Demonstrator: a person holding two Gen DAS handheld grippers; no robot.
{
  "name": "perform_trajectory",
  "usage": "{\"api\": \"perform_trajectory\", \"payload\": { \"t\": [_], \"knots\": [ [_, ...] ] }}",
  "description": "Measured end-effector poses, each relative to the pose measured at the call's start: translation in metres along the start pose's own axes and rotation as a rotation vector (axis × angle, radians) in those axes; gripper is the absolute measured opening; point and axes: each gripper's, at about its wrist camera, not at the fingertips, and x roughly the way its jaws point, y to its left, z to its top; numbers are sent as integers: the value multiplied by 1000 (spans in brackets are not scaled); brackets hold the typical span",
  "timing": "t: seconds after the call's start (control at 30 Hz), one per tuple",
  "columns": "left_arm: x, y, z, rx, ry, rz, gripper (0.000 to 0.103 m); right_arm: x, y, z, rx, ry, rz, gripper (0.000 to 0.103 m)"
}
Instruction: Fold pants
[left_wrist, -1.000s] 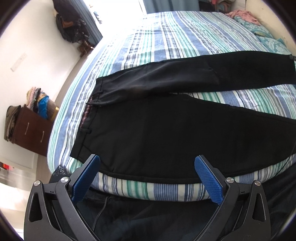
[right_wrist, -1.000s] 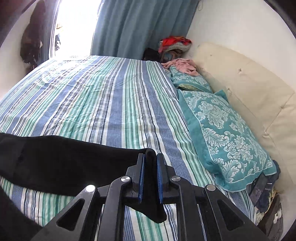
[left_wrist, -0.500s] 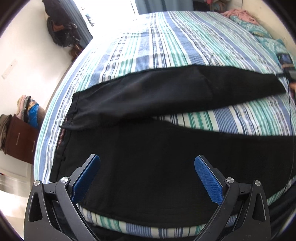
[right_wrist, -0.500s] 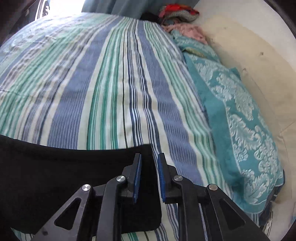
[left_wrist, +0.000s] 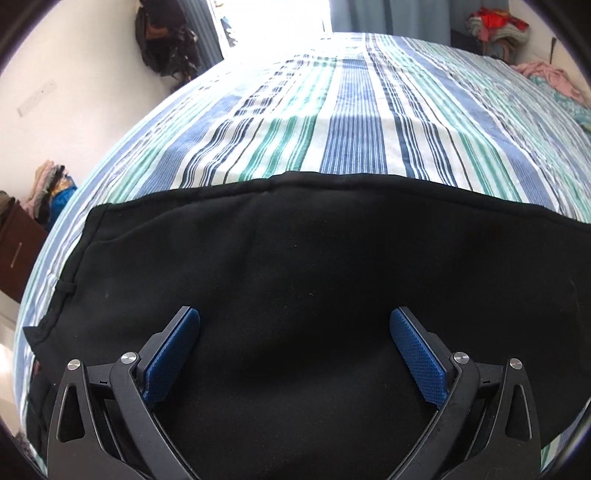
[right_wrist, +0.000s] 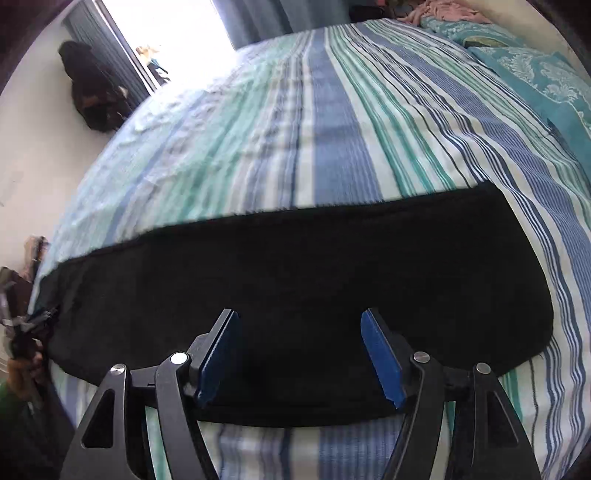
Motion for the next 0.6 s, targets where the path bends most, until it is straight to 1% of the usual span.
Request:
{"api": "perform_trajectory", "payload": {
  "t": [0.03, 0.07, 0.1, 0.13, 0.17, 0.2, 0.27, 0.3, 0.33, 0.37, 0.4, 0.43, 0.47, 0.5, 0.53, 0.57, 0.6],
  "knots": [
    [0, 2, -2, -6, -1, -9, 103, -6, -13, -5, 10, -65, 27, 40],
    [1, 1, -2, -12, 0, -16, 103, -12, -28, -9, 44, -104, 25, 32],
    [4, -2, -2, -15, 1, -21, 103, -16, -44, -13, 97, -115, 14, 6],
    [4, -2, -3, -18, -2, -21, 103, -17, -60, -16, 160, -112, 15, 0],
    [4, -3, -3, -18, -6, -20, 103, -21, -71, -18, 214, -111, 46, 0],
    [4, -3, -3, -19, -10, -18, 103, -25, -78, -17, 247, -107, 30, 0],
    [3, -3, -4, -19, -12, -18, 103, -38, -65, -11, 243, -104, -71, 15],
    [3, -2, -4, -18, -13, -17, 103, -45, -58, -9, 229, -112, -62, 39],
    [3, -2, -3, -17, -9, -16, 103, -49, -50, -9, 222, -118, -23, 66],
    [4, 0, -1, -19, -2, -18, 103, -50, -43, -11, 218, -105, -17, 72],
    [3, 1, 0, -21, 11, -20, 103, -47, -44, -15, 207, -73, -47, 74],
    [1, 2, 2, -16, 34, -20, 103, -41, -43, -19, 195, -21, -85, 74],
    [-4, 2, 5, -1, 63, -13, 103, -40, -47, -25, 186, 3, -109, 71],
    [-14, 2, 6, 9, 81, 4, 102, -48, -49, -31, 189, 4, -152, 70],
    [-29, 2, 3, 16, 76, 9, 102, -61, -50, -36, 199, -4, -199, 69],
    [-48, 2, -4, 25, 41, -23, 102, -81, -45, -44, 199, -43, -200, 69],
    [-69, 1, -15, 41, 2, -76, 102, -106, -38, -57, 184, -92, -158, 70]
  ]
}}
